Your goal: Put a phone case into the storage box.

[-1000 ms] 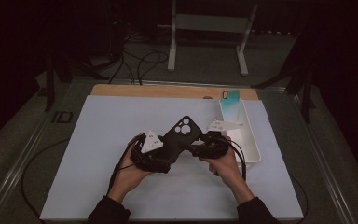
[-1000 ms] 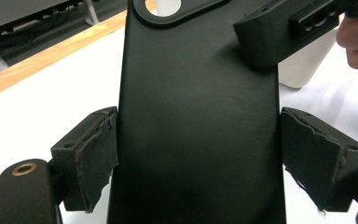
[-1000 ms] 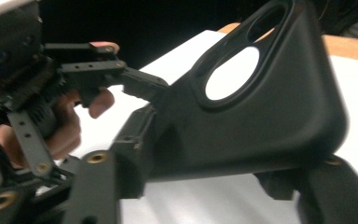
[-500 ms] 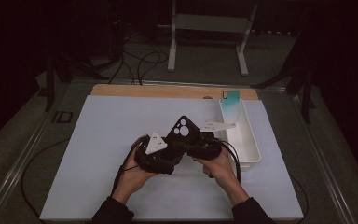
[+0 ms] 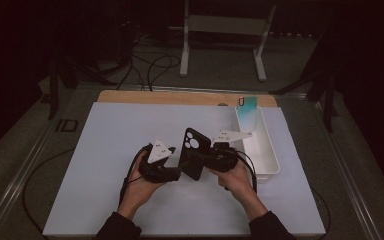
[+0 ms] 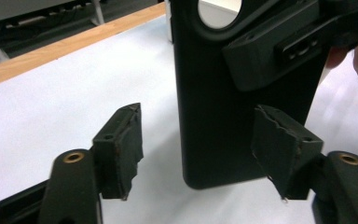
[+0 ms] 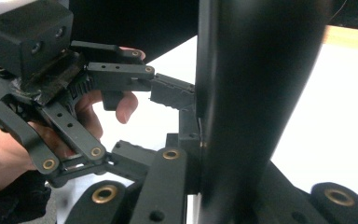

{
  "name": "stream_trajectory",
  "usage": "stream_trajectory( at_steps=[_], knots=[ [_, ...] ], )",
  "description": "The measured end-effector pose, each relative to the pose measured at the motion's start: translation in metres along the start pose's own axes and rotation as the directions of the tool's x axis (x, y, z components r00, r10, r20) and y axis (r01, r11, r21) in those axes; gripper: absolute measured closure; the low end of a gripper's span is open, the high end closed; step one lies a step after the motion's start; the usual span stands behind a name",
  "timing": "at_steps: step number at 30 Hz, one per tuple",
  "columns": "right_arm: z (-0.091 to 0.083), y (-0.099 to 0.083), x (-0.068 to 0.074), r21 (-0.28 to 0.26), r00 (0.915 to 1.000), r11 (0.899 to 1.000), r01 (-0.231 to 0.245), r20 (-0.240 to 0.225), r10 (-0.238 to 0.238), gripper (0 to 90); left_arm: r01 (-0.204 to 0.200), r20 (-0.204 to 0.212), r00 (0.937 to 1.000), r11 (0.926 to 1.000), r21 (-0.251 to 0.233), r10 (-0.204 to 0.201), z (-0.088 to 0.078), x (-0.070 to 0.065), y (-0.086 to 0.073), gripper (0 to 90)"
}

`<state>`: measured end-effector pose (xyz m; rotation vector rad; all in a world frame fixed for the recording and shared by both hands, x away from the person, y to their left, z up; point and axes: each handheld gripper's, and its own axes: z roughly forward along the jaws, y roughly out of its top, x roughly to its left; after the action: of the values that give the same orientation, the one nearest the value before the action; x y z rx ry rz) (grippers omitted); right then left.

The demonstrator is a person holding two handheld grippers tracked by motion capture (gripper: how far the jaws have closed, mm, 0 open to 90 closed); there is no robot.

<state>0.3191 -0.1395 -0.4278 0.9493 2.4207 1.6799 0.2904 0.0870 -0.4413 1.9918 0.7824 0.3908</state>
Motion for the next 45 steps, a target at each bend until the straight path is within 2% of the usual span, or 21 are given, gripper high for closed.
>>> stream_trajectory(
  at_steps=[2,3,4,5,10,13,16,17,18,21,23,24,25,28,29,30,31,38,43,44,45],
  knots=[
    [-0.001,0.001,-0.001,-0.004,1.0000,1.000,0.004,0.000,-0.004,87.5,0.007,0.007,1.0000,1.0000,-0.004,-0.007,-0.001,0.001,0.000,32.0],
    [-0.004,0.002,-0.001,-0.014,1.0000,1.000,0.003,-0.003,-0.003,87.4,0.025,0.037,0.9990,0.9997,-0.003,-0.025,-0.002,0.004,-0.001,30.0],
    [-0.004,0.002,-0.001,-0.014,1.0000,1.000,0.003,-0.003,-0.003,87.4,0.025,0.037,0.9990,0.9997,-0.003,-0.025,-0.002,0.004,-0.001,28.4],
    [-0.007,0.004,-0.002,-0.019,0.9999,1.000,0.009,-0.009,-0.009,87.4,0.040,0.068,0.9969,0.9992,0.004,-0.040,-0.002,0.006,-0.002,26.5],
    [-0.011,0.007,-0.002,-0.026,0.9995,0.999,0.024,-0.022,-0.024,87.4,0.042,0.105,0.9936,0.9990,0.019,-0.043,-0.001,0.007,-0.005,20.9],
    [-0.014,0.010,-0.001,-0.034,0.9984,0.999,0.032,-0.046,-0.034,87.3,0.044,0.144,0.9883,0.9984,0.035,-0.049,0.002,0.006,-0.007,16.4],
    [-0.015,0.012,0.000,-0.042,0.9968,0.998,0.046,-0.063,-0.048,87.2,0.035,0.162,0.9859,0.9983,0.046,-0.042,0.004,0.005,-0.007,14.9],
    [-0.015,0.012,0.001,-0.044,0.9961,0.998,0.045,-0.074,-0.048,87.2,0.031,0.183,0.9824,0.9984,0.048,-0.039,0.005,0.003,-0.008,14.4],
    [-0.015,0.013,0.001,-0.047,0.9951,0.998,0.048,-0.085,-0.052,87.2,0.031,0.183,0.9824,0.9984,0.048,-0.039,0.005,0.003,-0.008,14.1],
    [-0.015,0.013,0.003,-0.049,0.9919,0.997,0.052,-0.114,-0.057,87.1,0.034,0.215,0.9755,0.9979,0.056,-0.045,0.006,0.002,-0.008,14.3],
    [-0.015,0.013,0.003,-0.050,0.9908,0.997,0.055,-0.121,-0.061,87.1,0.032,0.223,0.9738,0.9978,0.059,-0.044,0.007,0.001,-0.009,14.8],
    [-0.015,0.013,0.003,-0.054,0.9881,0.997,0.055,-0.141,-0.062,87.1,0.029,0.228,0.9727,0.9978,0.059,-0.042,0.007,0.001,-0.009,15.0],
    [-0.015,0.013,0.004,-0.057,0.9870,0.997,0.054,-0.148,-0.062,87.1,0.024,0.248,0.9680,0.9980,0.059,-0.038,0.007,0.001,-0.009,15.0],
    [-0.015,0.012,0.004,-0.062,0.9842,0.997,0.050,-0.166,-0.060,87.2,0.024,0.248,0.9680,0.9980,0.059,-0.038,0.007,0.001,-0.009,15.0],
    [-0.015,0.012,0.004,-0.062,0.9842,0.997,0.050,-0.166,-0.060,87.2,0.008,0.288,0.9575,0.9988,0.049,-0.022,0.008,-0.002,-0.010,15.0],
    [-0.013,0.012,0.009,-0.057,0.9706,0.995,0.079,-0.223,-0.090,87.2,0.007,0.293,0.9559,0.9989,0.047,-0.021,0.008,-0.002,-0.010,16.9],
    [-0.013,0.011,0.010,-0.055,0.9674,0.994,0.089,-0.233,-0.100,87.2,0.004,0.297,0.9546,0.9990,0.045,-0.017,0.008,-0.003,-0.010,18.7],
    [-0.011,0.011,0.010,-0.034,0.9625,0.993,0.116,-0.243,-0.121,87.2,0.001,0.322,0.9469,1.0000,0.003,-0.002,0.004,-0.003,-0.011,36.5],
    [-0.011,0.010,0.008,-0.027,0.9639,0.992,0.125,-0.234,-0.128,87.2,-0.004,0.322,0.9467,1.0000,0.004,0.003,0.003,-0.002,-0.011,43.6],
    [-0.012,0.011,0.007,-0.024,0.9643,0.991,0.129,-0.230,-0.131,86.6,-0.001,0.341,0.9399,1.0000,0.009,-0.002,0.003,-0.001,-0.013,48.7],
    [-0.013,0.011,0.007,-0.021,0.9647,0.991,0.135,-0.225,-0.137,85.9,-0.001,0.348,0.9375,0.9999,0.015,-0.004,0.003,-0.001,-0.013,50.3]
  ],
)
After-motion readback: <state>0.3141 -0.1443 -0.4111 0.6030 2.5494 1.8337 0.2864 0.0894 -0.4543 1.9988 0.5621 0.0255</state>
